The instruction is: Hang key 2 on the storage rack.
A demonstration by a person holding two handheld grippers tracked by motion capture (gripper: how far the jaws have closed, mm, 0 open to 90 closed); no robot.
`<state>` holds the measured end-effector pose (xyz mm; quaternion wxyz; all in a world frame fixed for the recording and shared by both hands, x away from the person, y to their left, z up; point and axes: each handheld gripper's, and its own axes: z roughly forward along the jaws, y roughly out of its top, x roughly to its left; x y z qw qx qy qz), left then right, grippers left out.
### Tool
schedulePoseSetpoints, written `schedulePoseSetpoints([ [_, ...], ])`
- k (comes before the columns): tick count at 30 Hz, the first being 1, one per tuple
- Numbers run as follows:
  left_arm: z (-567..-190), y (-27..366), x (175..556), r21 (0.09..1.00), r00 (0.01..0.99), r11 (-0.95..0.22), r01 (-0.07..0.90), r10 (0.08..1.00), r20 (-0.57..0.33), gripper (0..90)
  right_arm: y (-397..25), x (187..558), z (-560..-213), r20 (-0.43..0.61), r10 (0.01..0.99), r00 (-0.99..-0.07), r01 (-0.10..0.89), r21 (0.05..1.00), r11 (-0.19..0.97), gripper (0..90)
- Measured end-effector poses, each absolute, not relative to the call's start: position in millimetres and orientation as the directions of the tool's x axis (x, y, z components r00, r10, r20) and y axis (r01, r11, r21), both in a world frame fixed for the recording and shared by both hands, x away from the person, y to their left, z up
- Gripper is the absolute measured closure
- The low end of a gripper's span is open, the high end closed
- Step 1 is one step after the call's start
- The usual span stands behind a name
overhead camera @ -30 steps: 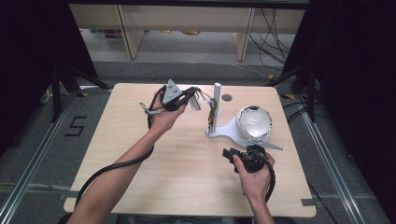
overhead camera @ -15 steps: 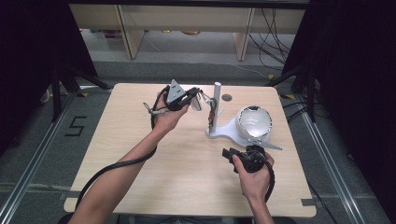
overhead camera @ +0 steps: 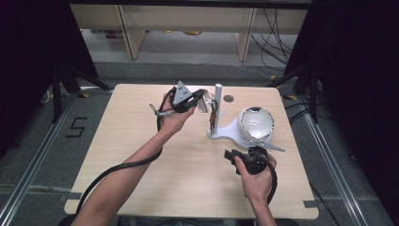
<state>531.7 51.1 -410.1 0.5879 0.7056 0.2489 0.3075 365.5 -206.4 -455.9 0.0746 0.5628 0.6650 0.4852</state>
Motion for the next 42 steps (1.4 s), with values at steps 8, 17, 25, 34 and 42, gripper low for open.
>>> schedulePoseSetpoints([
  [8,-409,48,527,0.984,0.702,-0.178,-0.012,0.699,0.135,86.1,-206,366,-456,0.443,0.825,-0.351,0.678,0.728,-0.103,62.2],
  [17,-411,44,520,0.978,0.713,-0.207,-0.003,0.686,0.147,86.1,-207,366,-458,0.439,0.824,-0.357,0.67,0.735,-0.102,62.2],
  [25,-410,43,517,0.974,0.718,-0.227,0.003,0.678,0.156,86.0,-207,366,-457,0.452,0.819,-0.355,0.677,0.728,-0.108,61.9],
  [34,-413,40,514,0.979,0.726,-0.203,0.029,0.677,0.119,85.9,-207,367,-458,0.43,0.829,-0.358,0.668,0.738,-0.094,61.7],
  [42,-419,37,510,0.98,0.733,-0.194,0.046,0.673,0.098,85.7,-206,366,-457,0.442,0.823,-0.357,0.675,0.731,-0.1,61.4],
])
